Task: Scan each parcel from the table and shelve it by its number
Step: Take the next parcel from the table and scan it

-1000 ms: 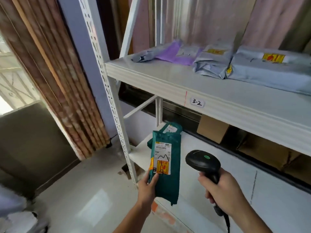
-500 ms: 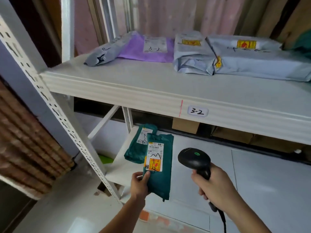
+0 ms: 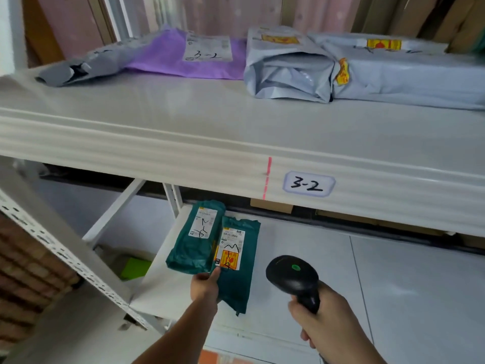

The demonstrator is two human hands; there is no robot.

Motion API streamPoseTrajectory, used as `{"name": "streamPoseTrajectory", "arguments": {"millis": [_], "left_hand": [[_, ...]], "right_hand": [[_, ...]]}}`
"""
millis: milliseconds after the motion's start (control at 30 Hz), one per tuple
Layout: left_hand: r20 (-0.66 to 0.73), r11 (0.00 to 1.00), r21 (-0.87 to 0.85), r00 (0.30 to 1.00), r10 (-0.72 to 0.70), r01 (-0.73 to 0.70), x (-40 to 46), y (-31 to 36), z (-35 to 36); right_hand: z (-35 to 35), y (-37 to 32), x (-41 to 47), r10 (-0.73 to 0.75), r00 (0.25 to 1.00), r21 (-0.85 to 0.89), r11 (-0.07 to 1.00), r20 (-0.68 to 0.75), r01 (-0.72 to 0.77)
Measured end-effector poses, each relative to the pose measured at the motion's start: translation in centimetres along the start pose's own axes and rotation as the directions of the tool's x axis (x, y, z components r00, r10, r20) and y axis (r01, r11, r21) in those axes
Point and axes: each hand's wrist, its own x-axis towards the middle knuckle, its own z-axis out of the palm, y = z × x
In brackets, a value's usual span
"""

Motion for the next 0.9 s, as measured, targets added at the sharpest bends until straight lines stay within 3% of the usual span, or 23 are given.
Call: {"name": "streamPoseTrajectory", "arguments": {"millis": [300,367,433,500,533,567,600,633,667,700,800,867,900], "left_hand": [[-0.009,0.999,0.003,0.999,-0.035,0.035,4.1,0.1,1.3],[0.017,0.997,0.081,1.0,0.007,-0.008,4.2,-0.2,0.7],[0.004,0.948,0.302,0.994,0.107,-0.104,4.5,-0.6,0.2],[0.018,0.75,0.616,0.955,0.296,-0.243,4.1,-1.1,-0.7],[0.094,0.552,0.75,0.885,0.456,-0.365,3.6,-1.3,-1.3],[0.252,0.302,0.811,0.764,0.594,-0.502,3.0,-1.5,-2.0],[0.452,0.052,0.78,0.619,0.642,-0.623,2.8,-1.9,-2.7],[0.638,-0.144,0.69,0.501,0.585,-0.709,2.4,-2.4,-3.2],[0.755,-0.276,0.604,0.426,0.498,-0.747,2.7,-3.1,-3.5],[0.809,-0.348,0.563,0.414,0.417,-0.749,2.8,-3.5,-3.8],[0.839,-0.425,0.543,0.485,0.246,-0.724,3.4,-4.3,-4.1],[0.873,-0.525,0.487,0.418,0.253,-0.698,3.7,-5.0,-4.0],[0.872,-0.533,0.484,0.436,0.223,-0.694,3.7,-4.9,-3.8]], "right_hand": [[2.0,1.5,0.1,0.1,0.995,0.0,0.995,0.013,-0.1],[2.3,1.5,0.0,0.108,0.994,0.006,0.994,0.015,-0.108],[2.6,1.3,-0.1,0.111,0.994,0.016,0.994,0.014,-0.111],[2.8,1.3,-0.2,0.11,0.994,0.018,0.994,0.015,-0.11],[2.9,1.3,-0.2,0.111,0.994,0.019,0.994,0.017,-0.112],[3.1,1.4,-0.2,0.115,0.993,0.02,0.993,0.018,-0.115],[3.2,1.4,-0.2,0.117,0.993,0.021,0.993,0.021,-0.118],[3.4,1.5,-0.3,0.119,0.993,0.017,0.993,0.026,-0.119],[3.5,1.5,-0.2,0.116,0.993,0.011,0.993,0.03,-0.117],[3.6,1.6,-0.2,0.113,0.993,0.008,0.994,0.031,-0.113],[3.9,1.9,-0.1,0.109,0.993,0.008,0.994,0.037,-0.109],[4.0,1.9,0.1,0.108,0.993,0.003,0.994,0.038,-0.108],[4.1,2.0,0.3,0.106,0.994,0.003,0.994,0.036,-0.107]]}}
